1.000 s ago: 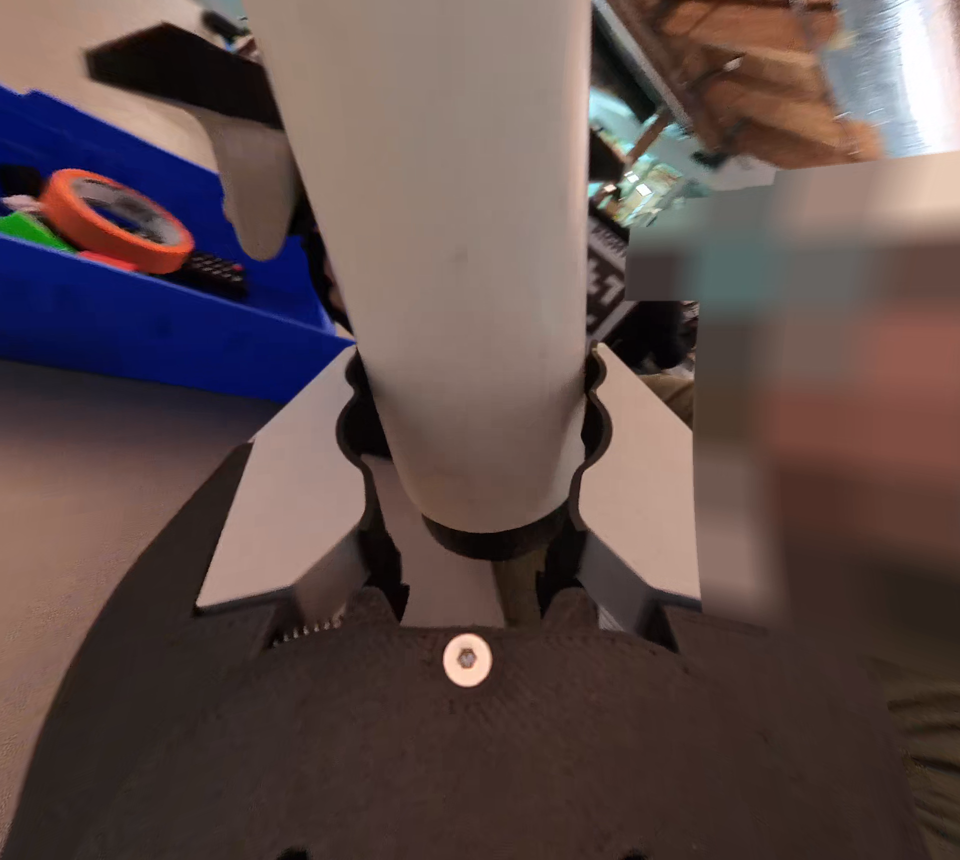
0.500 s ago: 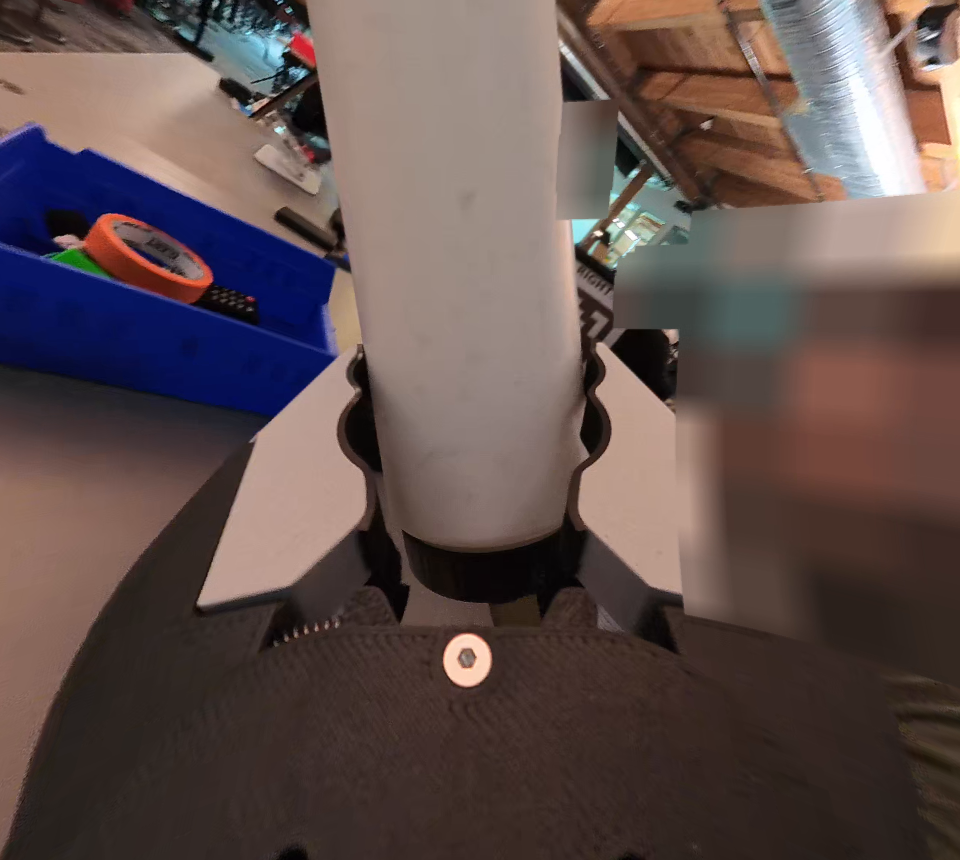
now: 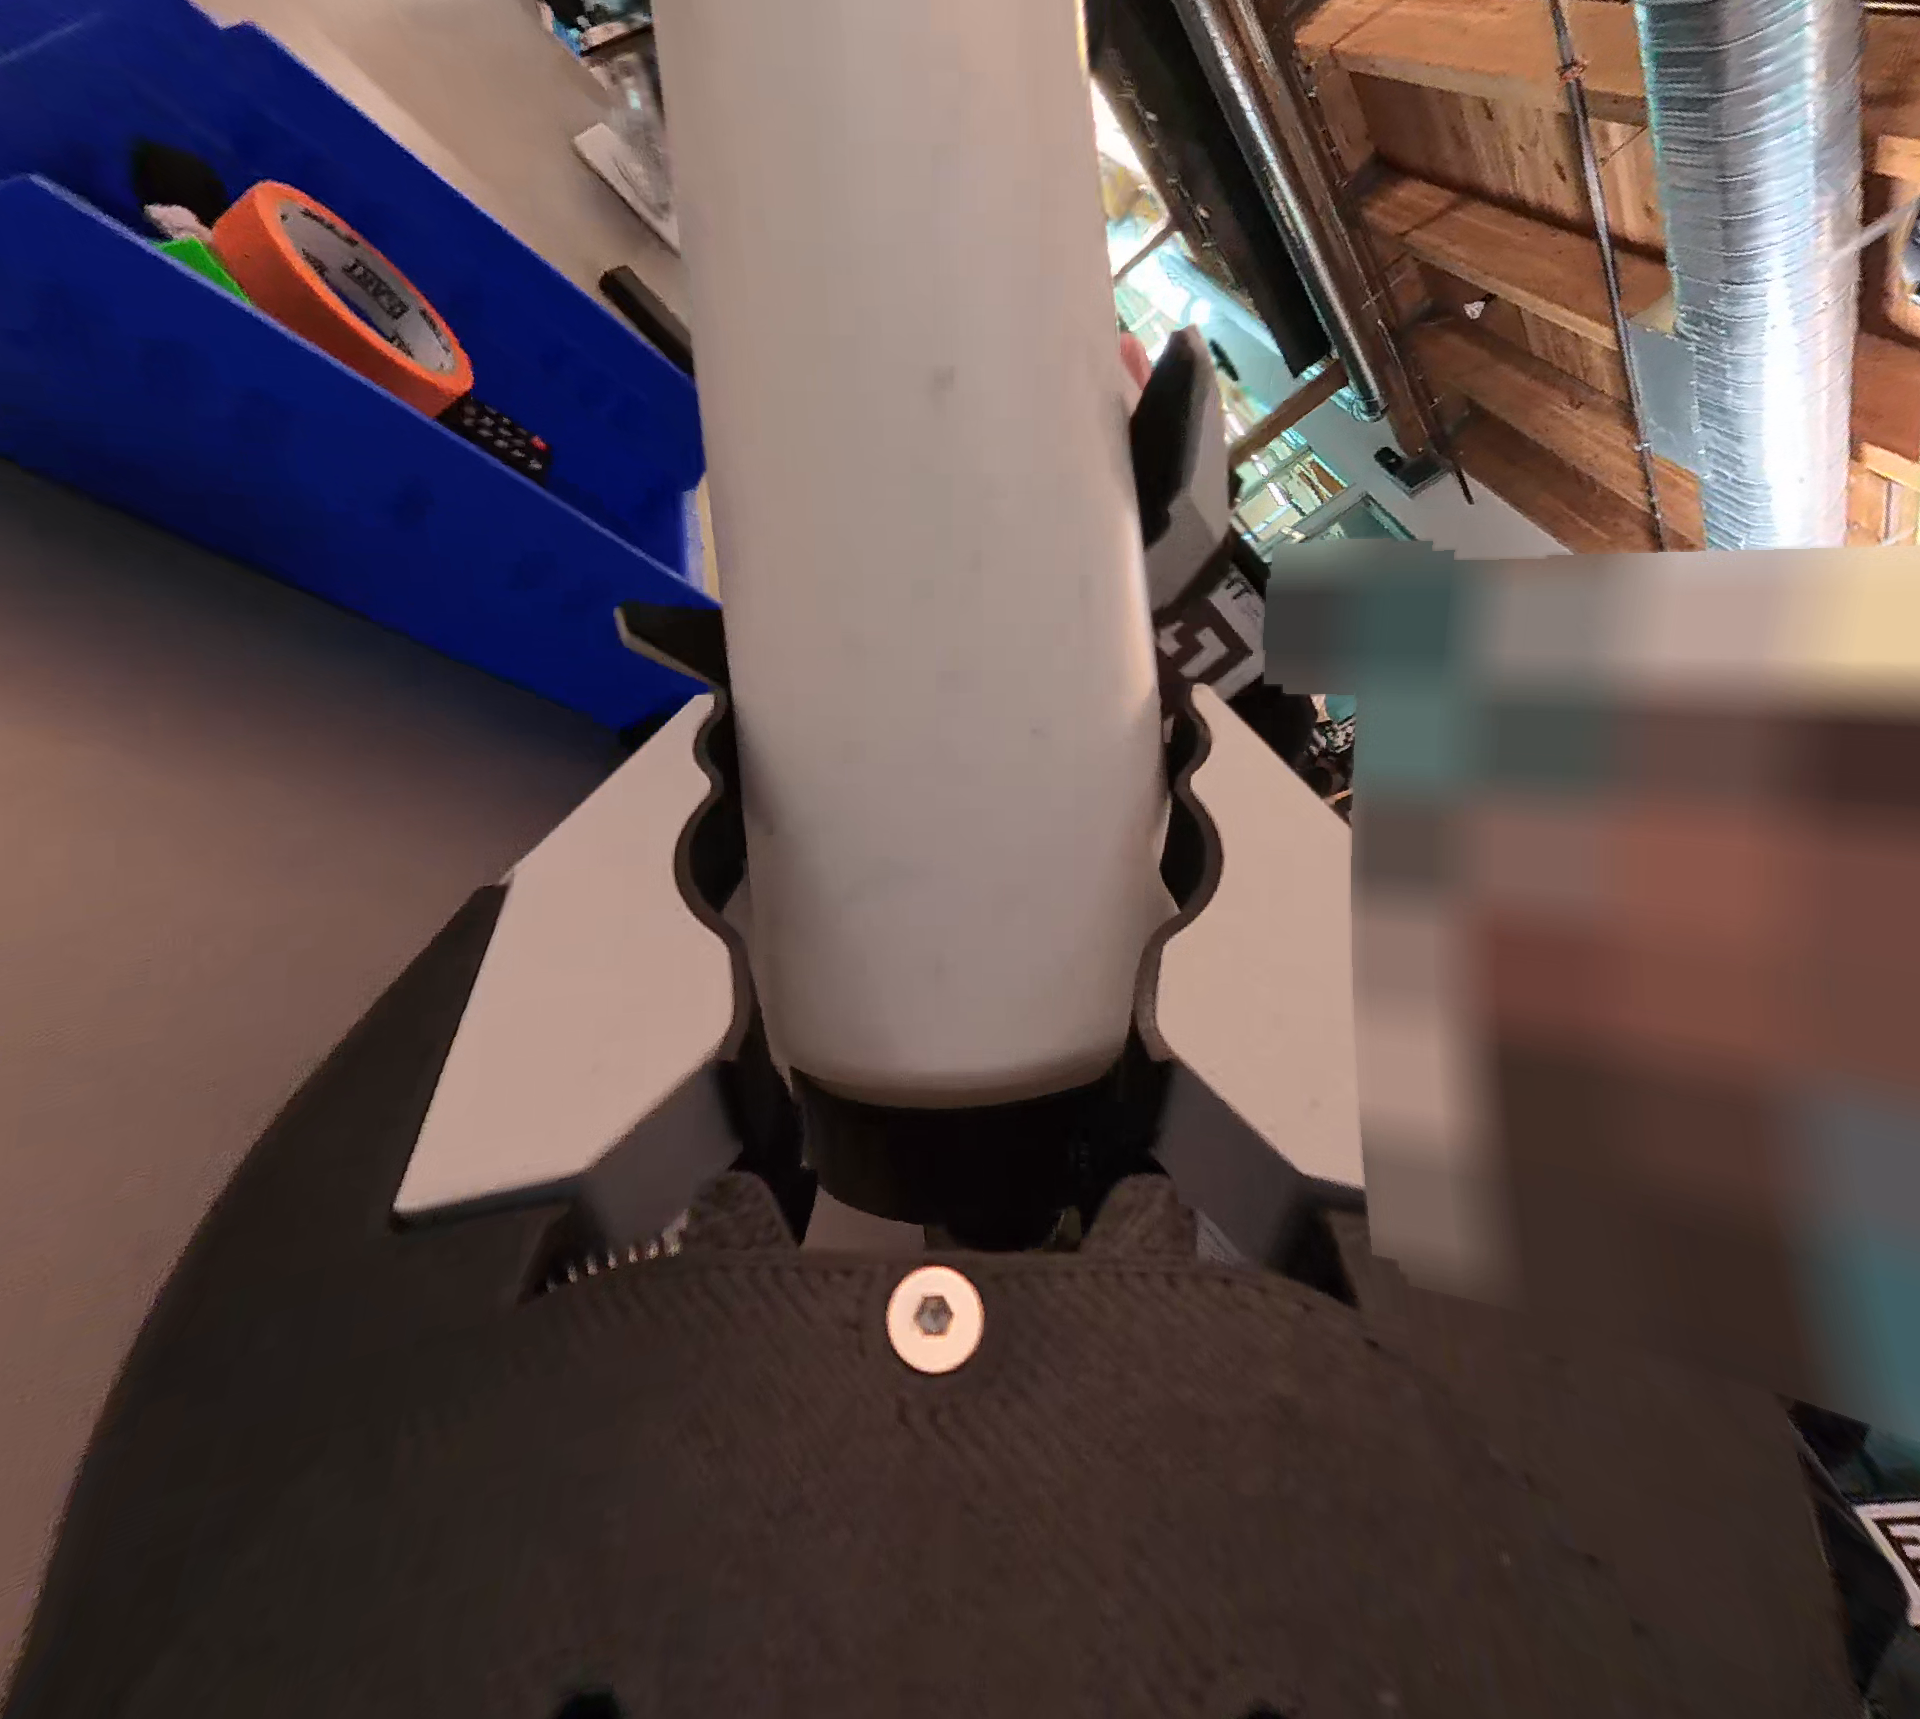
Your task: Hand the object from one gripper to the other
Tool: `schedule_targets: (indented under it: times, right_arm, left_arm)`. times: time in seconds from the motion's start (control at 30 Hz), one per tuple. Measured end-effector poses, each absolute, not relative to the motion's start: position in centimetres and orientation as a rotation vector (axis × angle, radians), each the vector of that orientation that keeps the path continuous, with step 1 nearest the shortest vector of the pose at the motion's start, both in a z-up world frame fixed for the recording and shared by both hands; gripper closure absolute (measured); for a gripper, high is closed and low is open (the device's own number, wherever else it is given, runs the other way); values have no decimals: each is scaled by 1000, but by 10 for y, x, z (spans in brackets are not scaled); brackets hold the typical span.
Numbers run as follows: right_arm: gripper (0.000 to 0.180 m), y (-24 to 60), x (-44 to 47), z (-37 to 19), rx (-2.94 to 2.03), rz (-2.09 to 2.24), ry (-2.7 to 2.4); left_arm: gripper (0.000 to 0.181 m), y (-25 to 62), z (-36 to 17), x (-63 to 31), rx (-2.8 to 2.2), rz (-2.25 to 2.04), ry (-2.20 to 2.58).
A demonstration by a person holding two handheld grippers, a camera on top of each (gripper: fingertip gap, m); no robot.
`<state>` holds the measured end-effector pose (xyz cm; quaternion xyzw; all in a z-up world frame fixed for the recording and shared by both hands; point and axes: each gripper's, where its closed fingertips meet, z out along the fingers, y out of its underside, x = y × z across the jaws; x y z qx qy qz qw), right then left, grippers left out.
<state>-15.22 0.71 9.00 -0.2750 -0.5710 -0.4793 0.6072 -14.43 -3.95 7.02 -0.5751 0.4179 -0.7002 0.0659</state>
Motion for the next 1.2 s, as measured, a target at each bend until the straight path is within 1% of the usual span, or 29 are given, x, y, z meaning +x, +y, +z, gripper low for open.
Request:
schedule_targets:
  times: [0.03, 0.13, 0.23, 0.3, 0.4, 0.53, 0.63, 0.73, 0.83, 0.93, 1.0, 1.1, 1.13, 1.17, 1.2]
  right_arm:
    - [89, 11, -152, 87, -638, -1148, -1330]
    - [91, 12, -150, 94, -633, -1173, -1254]
    - [92, 6, -135, 118, -663, -1114, -1118]
    - [92, 0, -115, 142, -729, -972, -955]
    - [92, -7, -89, 167, -905, -478, -719]
    - [93, -18, -82, 187, -1010, 379, -496]
    - [94, -15, -88, 181, -1060, 987, -368]
    - [93, -3, -103, 159, -1108, 1497, -256]
    - [93, 3, -126, 133, -1149, 1833, -224]
    - [93, 6, -150, 108, -1237, 1934, -257]
    - [93, 7, -162, 96, -1288, 1904, -292]
    - [93, 6, -171, 88, -1341, 1870, -325]
    - [93, 4, -173, 88, -1355, 1866, -334]
    - [93, 5, -173, 87, -1380, 1840, -328]
    - [92, 9, -173, 84, -1417, 1794, -317]
  left_arm:
    - [99, -37, 68, -144, -1750, -2099, 1249]
    - [93, -35, 79, -149, -1688, -2136, 1226]
    - [85, -24, 122, -169, -1480, -2210, 1081]
    - [79, -14, 137, -185, -1388, -2110, 1037]
    - [77, -2, 147, -201, -1327, -1925, 1011]
    - [75, -5, 145, -199, -1312, -1768, 1082]
    - [74, -7, 133, -185, -1337, -1635, 1152]
    - [69, -9, 123, -171, -1354, -1557, 1197]
    - [65, -11, 113, -164, -1400, -1530, 1233]
    - [51, -5, 79, -157, -1580, -1397, 1305]
    - [52, -16, 60, -151, -1692, -1474, 1361]
    - [62, -28, 39, -143, -1839, -1575, 1415]
    - [60, -32, 30, -141, -1877, -1573, 1447]
    - [71, -38, 25, -140, -1892, -1601, 1486]
    - [93, -45, 24, -139, -1889, -1652, 1524]
